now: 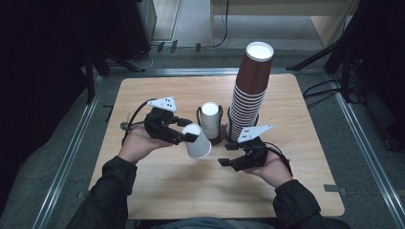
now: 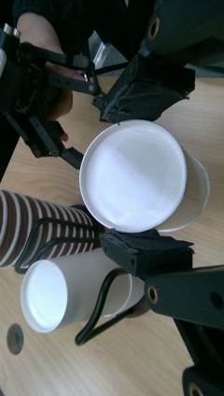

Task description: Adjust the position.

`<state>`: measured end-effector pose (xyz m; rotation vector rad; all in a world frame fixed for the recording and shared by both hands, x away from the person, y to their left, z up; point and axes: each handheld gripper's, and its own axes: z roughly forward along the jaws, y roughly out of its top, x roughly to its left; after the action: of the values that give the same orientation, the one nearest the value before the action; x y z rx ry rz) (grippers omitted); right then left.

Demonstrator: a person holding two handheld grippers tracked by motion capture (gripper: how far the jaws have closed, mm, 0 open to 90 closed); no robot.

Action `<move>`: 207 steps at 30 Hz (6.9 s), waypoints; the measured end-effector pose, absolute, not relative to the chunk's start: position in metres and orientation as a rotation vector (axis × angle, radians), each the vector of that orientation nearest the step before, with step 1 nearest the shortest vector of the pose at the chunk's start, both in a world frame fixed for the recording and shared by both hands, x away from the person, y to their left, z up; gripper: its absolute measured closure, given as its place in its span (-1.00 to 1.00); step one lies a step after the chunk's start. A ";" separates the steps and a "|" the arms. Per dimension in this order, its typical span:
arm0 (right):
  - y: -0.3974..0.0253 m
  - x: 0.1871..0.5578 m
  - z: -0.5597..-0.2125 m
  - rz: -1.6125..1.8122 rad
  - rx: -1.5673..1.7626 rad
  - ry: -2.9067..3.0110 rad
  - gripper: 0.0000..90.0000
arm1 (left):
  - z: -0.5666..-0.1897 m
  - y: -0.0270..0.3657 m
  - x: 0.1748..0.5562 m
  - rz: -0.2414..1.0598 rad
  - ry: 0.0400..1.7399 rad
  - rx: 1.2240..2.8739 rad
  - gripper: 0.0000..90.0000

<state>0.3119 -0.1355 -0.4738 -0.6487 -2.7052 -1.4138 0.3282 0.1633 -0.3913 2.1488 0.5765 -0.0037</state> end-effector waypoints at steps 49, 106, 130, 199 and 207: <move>-0.099 0.307 -0.482 -1.383 -0.416 -2.639 -0.53 | -0.424 0.129 0.309 -0.113 0.415 2.244 -0.19; -0.113 0.313 -0.476 -1.585 -0.458 -2.567 -0.29 | -0.457 0.143 0.307 -0.195 0.579 2.260 -0.73; -0.114 0.308 -0.467 -1.778 -0.434 -2.387 -0.29 | -0.473 0.118 0.307 -0.198 0.496 2.277 -0.83; -0.116 0.307 -0.476 -1.294 -0.427 -2.810 -0.46 | -0.462 0.144 0.317 -0.053 0.506 2.488 -0.39; -0.112 0.307 -0.478 -1.297 -0.413 -2.814 -0.46 | -0.472 0.137 0.316 -0.022 0.481 2.582 -0.38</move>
<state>0.3069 -0.1120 -0.4777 -0.4130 -2.8139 -1.2973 0.3161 0.1366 -0.4723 2.5817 0.4806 -0.0223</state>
